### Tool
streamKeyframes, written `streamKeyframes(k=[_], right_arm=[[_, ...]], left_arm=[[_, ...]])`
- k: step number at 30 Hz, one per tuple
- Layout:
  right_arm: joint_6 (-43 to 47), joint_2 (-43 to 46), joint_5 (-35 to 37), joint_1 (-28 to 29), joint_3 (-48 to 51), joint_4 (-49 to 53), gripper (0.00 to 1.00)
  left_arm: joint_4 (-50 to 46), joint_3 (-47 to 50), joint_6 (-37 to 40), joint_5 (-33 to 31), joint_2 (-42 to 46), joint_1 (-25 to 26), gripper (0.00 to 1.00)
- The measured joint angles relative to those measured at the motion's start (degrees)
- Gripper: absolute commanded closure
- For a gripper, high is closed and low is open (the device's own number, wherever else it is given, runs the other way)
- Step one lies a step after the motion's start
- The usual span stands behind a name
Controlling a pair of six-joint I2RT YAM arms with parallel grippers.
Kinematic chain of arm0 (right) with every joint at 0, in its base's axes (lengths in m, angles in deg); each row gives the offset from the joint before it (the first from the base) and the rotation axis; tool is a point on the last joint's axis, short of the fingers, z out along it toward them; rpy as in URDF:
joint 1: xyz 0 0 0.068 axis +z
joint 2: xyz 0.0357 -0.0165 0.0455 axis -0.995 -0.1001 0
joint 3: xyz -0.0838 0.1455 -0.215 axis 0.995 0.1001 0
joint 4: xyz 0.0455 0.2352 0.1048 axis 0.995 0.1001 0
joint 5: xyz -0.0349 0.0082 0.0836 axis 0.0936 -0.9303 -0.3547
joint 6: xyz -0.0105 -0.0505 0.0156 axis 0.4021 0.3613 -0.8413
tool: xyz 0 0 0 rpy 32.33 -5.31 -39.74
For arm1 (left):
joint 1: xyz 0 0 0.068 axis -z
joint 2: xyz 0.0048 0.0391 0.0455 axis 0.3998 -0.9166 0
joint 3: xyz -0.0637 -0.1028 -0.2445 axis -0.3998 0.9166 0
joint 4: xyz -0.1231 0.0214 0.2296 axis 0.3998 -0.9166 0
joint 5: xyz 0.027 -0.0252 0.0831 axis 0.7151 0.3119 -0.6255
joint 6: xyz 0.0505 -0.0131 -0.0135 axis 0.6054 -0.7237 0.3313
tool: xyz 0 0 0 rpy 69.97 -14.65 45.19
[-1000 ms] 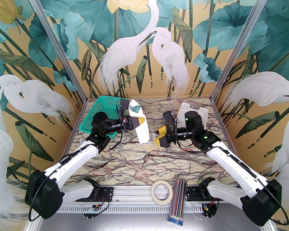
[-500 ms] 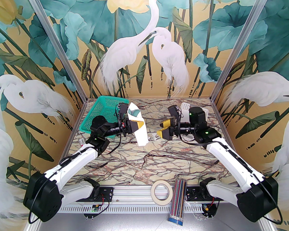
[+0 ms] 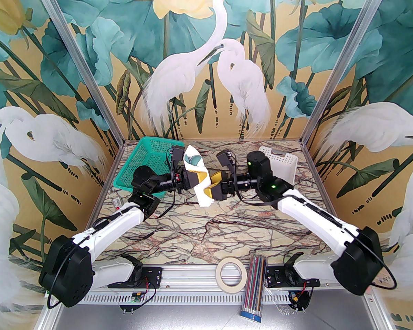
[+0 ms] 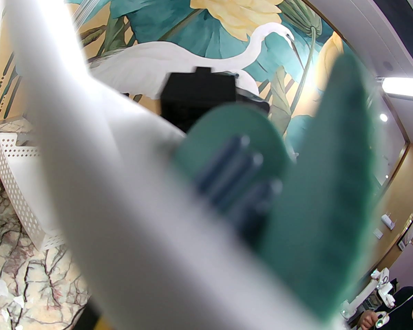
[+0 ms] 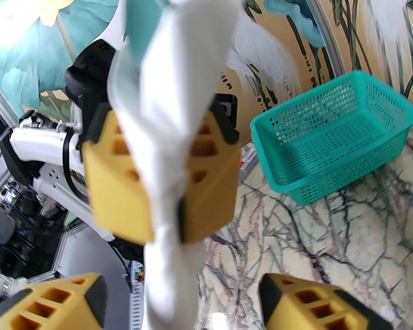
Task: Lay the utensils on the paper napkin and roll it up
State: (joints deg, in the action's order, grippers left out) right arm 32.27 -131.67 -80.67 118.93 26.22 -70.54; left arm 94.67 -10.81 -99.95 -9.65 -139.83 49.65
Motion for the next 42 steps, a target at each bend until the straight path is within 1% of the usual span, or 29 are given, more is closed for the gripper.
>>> streamKeyframes(k=[2, 7, 10, 11, 13, 14, 15, 16, 17, 20, 21, 23, 26, 33, 38, 42], right_arm=[[-0.66, -0.70, 0.00, 0.44, -0.31, -0.61, 0.42], [-2.10, -1.57, -0.04, 1.40, -0.46, -1.55, 0.65], [-2.58, -1.66, 0.00, 1.66, -0.50, -1.62, 0.72], [-2.54, -1.66, 0.02, 1.66, -0.50, -1.64, 0.78], [-2.67, -1.66, 0.39, 1.66, -0.52, -1.57, 0.87], [-2.64, -1.66, 0.39, 1.64, -0.52, -1.60, 0.92], [-2.40, -1.62, 0.66, 1.60, -0.61, -1.64, 0.94], [-2.40, -1.60, 0.83, 1.60, -0.66, -1.55, 0.96], [-2.25, -1.53, 1.11, 1.60, -0.68, -1.49, 0.99], [-2.29, -1.33, 1.51, 1.60, -0.70, -0.85, 1.00], [-2.21, -1.25, 1.53, 1.57, -0.70, -0.52, 1.00], [-2.16, -1.01, 1.73, 1.25, -0.68, -0.13, 1.00], [-2.14, -0.50, 2.10, 0.59, -0.70, 0.44, 1.00], [-1.92, 0.11, 2.29, -0.17, -0.70, 0.44, 1.00], [-1.92, 0.11, 1.75, -0.11, -0.70, 0.37, 1.00], [-1.95, 0.11, 0.96, 0.55, -0.70, -0.04, 1.00]], left_arm=[[0.09, -0.02, 0.07, 0.50, -0.48, 0.00, 1.00], [-1.14, -0.02, 1.01, 0.76, -0.81, 0.00, 1.00], [-1.92, -0.13, 1.57, 0.76, -0.81, 0.00, 1.00], [-2.32, -0.42, 1.62, 0.74, -0.83, 0.00, 1.00], [-3.26, -1.14, 1.84, 0.70, -0.90, 0.00, 1.00], [-3.93, -1.53, 1.97, 0.70, -0.92, 0.00, 0.97], [-4.79, -1.90, 2.01, 0.70, -0.92, 0.00, 0.87], [-5.33, -2.12, 2.03, 0.68, -0.92, -0.04, 0.80], [-5.92, -2.43, 2.01, 0.66, -0.92, -0.13, 0.75], [-6.93, -2.80, 2.03, 0.13, -0.92, -0.22, 0.56], [-7.08, -2.84, 1.90, -0.02, -0.90, -0.28, 0.52], [-7.48, -2.84, 1.42, -0.17, -0.83, -0.55, 0.44], [-8.00, -2.82, 0.39, -0.61, -0.15, -1.03, 0.37], [-7.96, 0.15, -0.94, -1.27, 4.61, -1.70, 0.31], [-4.59, 3.37, -3.65, -1.20, 4.72, -1.70, 0.31], [-1.42, 3.63, -5.62, -1.03, 3.19, -1.36, 0.29]])
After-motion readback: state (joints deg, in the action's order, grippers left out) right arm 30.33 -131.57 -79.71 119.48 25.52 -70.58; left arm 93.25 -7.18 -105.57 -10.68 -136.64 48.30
